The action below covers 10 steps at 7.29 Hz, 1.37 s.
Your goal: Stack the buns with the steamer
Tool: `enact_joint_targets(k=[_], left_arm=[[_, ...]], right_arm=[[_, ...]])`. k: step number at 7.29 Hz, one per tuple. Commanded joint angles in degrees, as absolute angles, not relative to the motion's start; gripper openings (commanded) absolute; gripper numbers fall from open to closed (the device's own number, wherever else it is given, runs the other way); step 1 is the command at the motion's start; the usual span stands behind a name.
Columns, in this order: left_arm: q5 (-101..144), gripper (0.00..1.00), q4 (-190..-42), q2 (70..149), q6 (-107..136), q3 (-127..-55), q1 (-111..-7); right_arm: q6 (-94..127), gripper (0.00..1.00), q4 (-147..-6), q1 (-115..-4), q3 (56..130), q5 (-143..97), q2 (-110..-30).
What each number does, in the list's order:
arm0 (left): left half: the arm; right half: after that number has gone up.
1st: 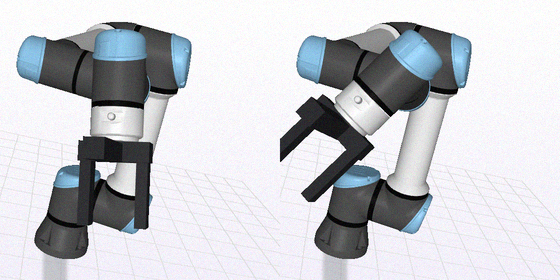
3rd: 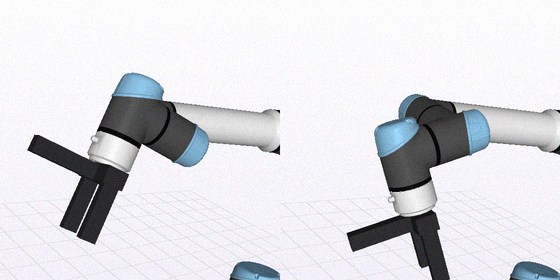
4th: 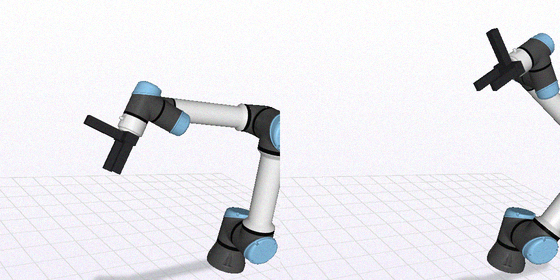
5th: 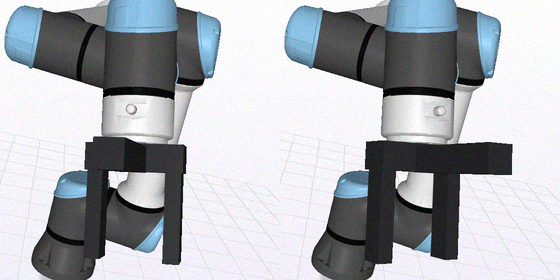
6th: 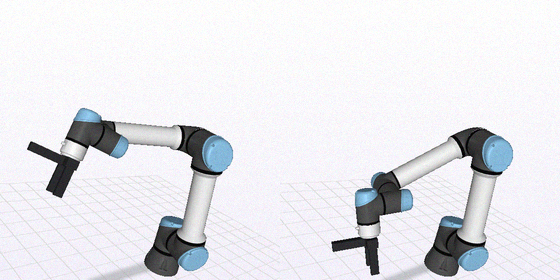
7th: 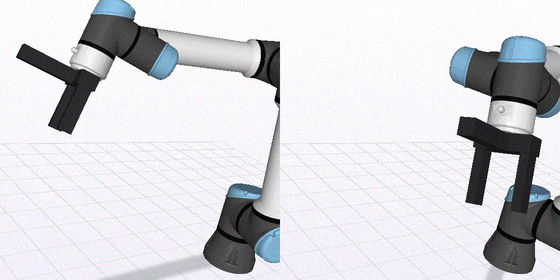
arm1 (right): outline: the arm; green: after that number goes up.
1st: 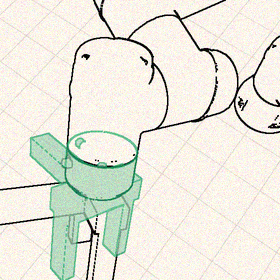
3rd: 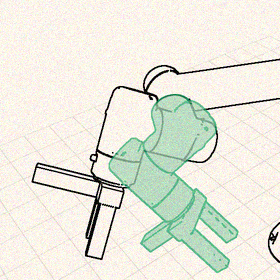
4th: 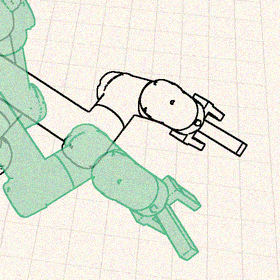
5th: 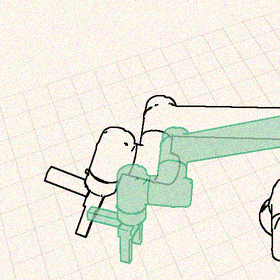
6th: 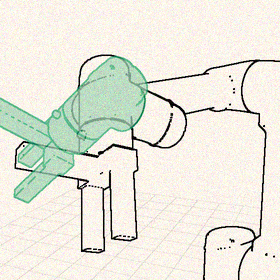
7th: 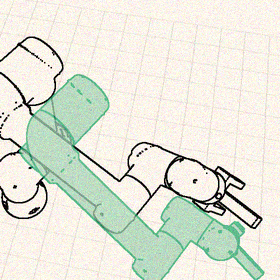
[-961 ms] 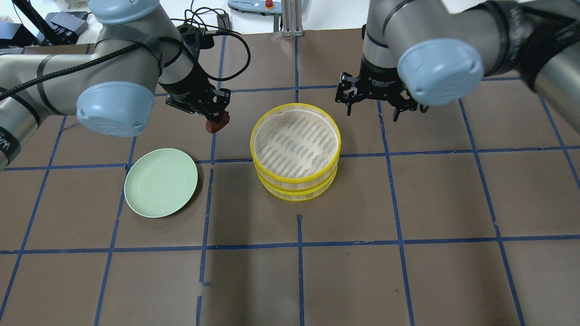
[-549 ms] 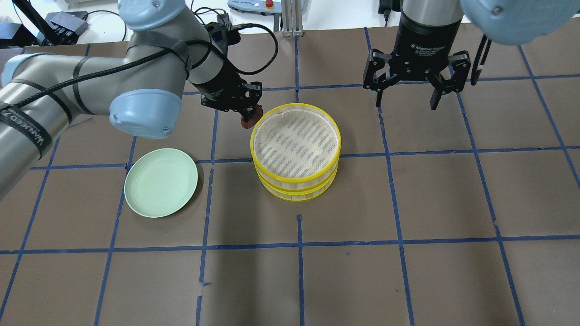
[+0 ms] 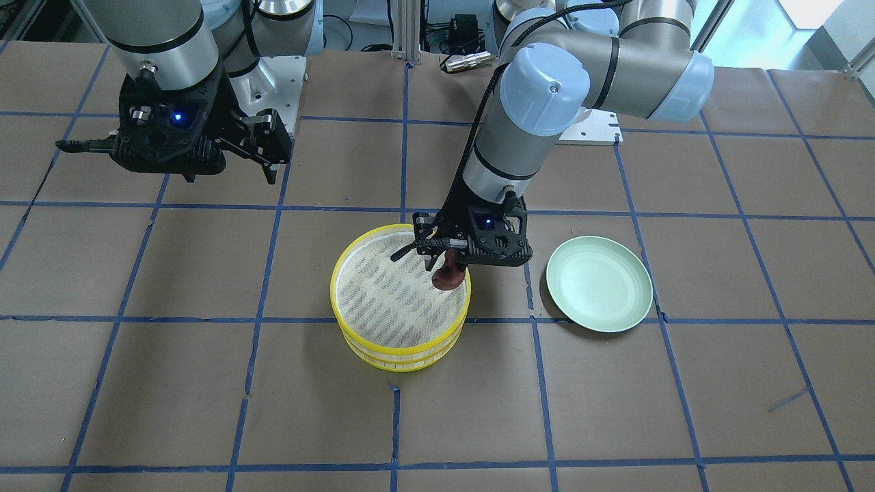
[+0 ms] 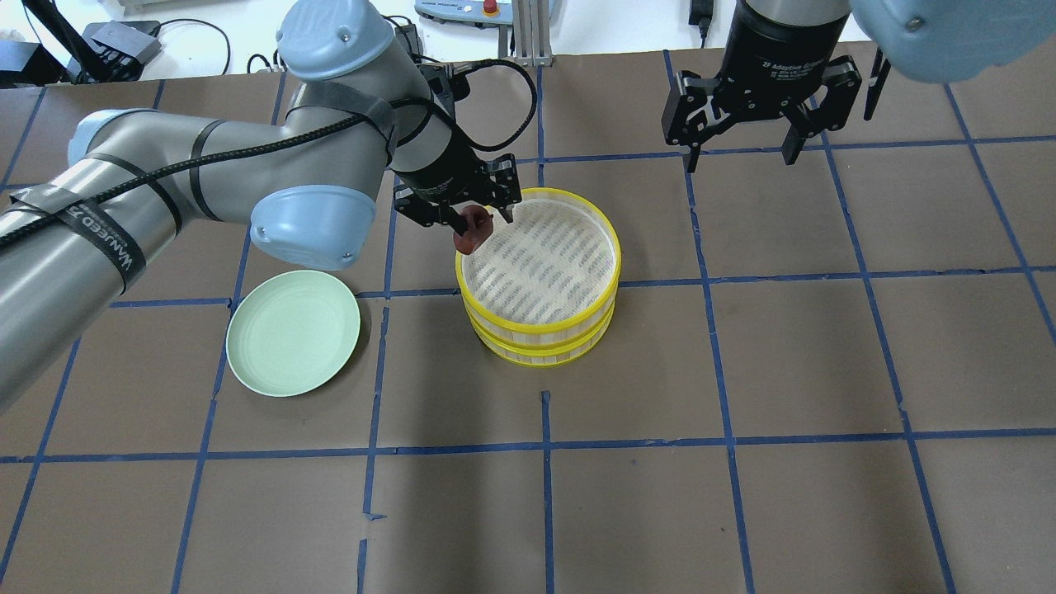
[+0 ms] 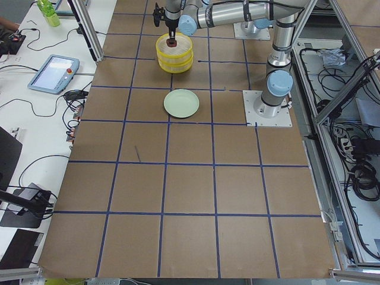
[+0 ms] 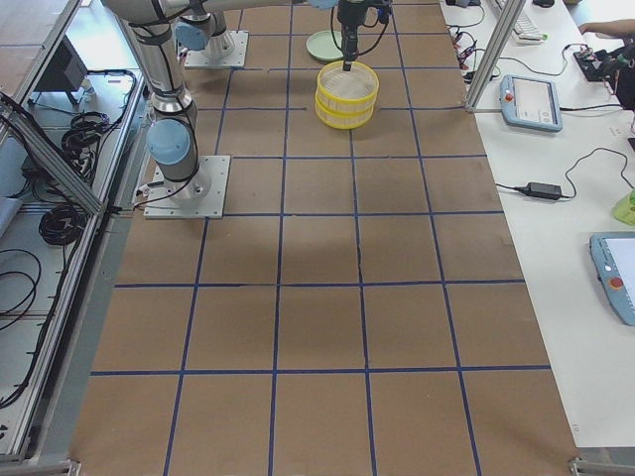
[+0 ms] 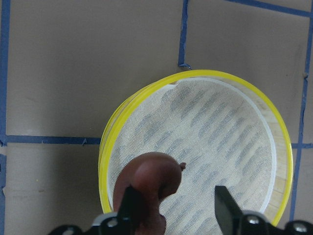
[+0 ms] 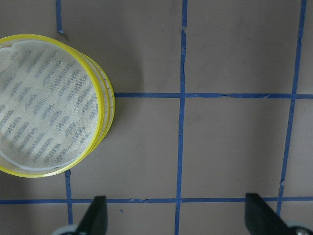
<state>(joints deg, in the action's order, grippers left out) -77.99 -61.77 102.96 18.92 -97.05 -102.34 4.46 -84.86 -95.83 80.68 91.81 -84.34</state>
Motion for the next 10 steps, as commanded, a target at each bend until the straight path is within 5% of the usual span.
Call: enact_joint_targets(k=[1, 5, 10], left_arm=[[-78.0, 1.0, -61.8, 102.9, 19.2, -97.1, -102.4], [-80.3, 1.0, -62.8, 100.6, 7.0, -96.5, -100.0], [-91.6, 1.0, -89.3, 89.7, -11.3, -91.0, -88.2]], right_arm=[[4.3, 1.0, -85.3, -95.8, 81.3, 91.8, -85.1], [3.8, 1.0, -85.5, -96.2, 81.3, 92.1, -85.1], [3.8, 1.0, -85.6, -96.3, 81.7, 92.1, -85.1]])
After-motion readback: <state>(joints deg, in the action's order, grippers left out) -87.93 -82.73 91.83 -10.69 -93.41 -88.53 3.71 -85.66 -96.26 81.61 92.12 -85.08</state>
